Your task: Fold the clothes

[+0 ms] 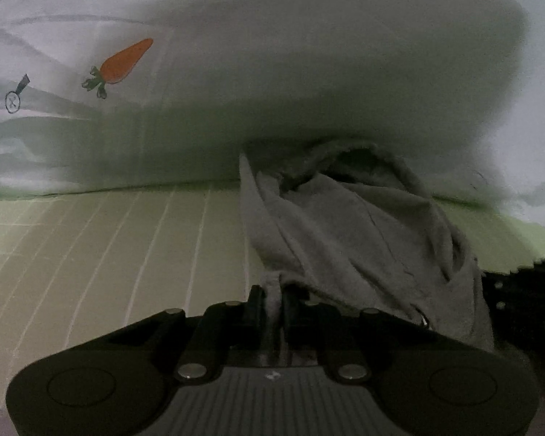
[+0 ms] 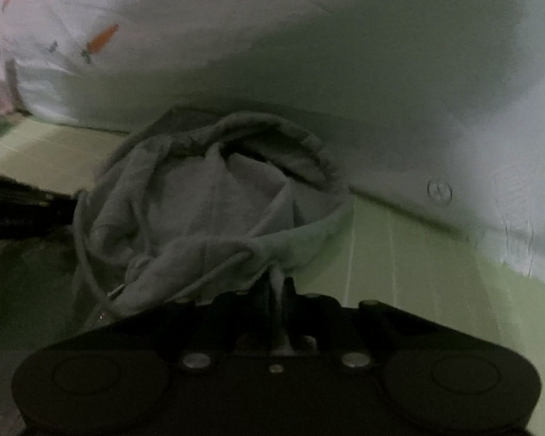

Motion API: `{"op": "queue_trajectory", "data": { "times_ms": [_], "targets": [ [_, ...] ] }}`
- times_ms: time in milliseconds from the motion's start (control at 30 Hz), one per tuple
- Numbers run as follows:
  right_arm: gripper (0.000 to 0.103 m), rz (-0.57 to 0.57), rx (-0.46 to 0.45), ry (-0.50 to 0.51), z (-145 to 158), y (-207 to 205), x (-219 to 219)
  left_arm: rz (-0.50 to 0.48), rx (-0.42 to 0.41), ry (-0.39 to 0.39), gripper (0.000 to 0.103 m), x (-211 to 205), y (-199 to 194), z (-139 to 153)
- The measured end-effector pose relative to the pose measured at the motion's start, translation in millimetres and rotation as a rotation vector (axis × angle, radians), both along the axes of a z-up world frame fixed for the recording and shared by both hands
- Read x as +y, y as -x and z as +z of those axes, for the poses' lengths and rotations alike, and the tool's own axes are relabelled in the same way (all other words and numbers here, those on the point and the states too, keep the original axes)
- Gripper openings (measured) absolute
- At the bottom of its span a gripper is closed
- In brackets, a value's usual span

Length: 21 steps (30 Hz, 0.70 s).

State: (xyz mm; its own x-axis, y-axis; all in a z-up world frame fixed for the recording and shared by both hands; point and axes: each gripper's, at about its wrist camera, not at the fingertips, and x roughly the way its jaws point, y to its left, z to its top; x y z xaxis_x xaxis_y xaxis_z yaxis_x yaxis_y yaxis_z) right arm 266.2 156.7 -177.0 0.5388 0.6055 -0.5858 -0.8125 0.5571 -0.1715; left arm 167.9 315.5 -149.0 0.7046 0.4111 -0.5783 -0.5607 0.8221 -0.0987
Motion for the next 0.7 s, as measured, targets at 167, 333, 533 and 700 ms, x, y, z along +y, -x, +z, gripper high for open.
{"op": "queue_trajectory", "data": {
  "times_ms": [167, 333, 533, 700],
  "targets": [
    [0.005, -0.046, 0.021, -0.021, -1.4, -36.4, 27.0, 0.036, -0.051, 0.069, 0.013, 30.6, -20.1, -2.3],
    [0.008, -0.052, -0.046, 0.031, -4.7, -41.8, 47.2, 0.050, -0.025, 0.030, 0.016, 23.5, -25.8, -2.0],
    [0.014, -0.007, -0.197, 0.165, -5.9, -18.6, 51.3, 0.126, 0.040, -0.005, 0.054, 6.8, -13.1, 9.9],
    [0.098, 0.044, -0.245, 0.092, 33.6, 24.8, -30.6, 0.191, -0.015, 0.092, 0.081, -37.5, 52.4, 41.5]
  ]
}}
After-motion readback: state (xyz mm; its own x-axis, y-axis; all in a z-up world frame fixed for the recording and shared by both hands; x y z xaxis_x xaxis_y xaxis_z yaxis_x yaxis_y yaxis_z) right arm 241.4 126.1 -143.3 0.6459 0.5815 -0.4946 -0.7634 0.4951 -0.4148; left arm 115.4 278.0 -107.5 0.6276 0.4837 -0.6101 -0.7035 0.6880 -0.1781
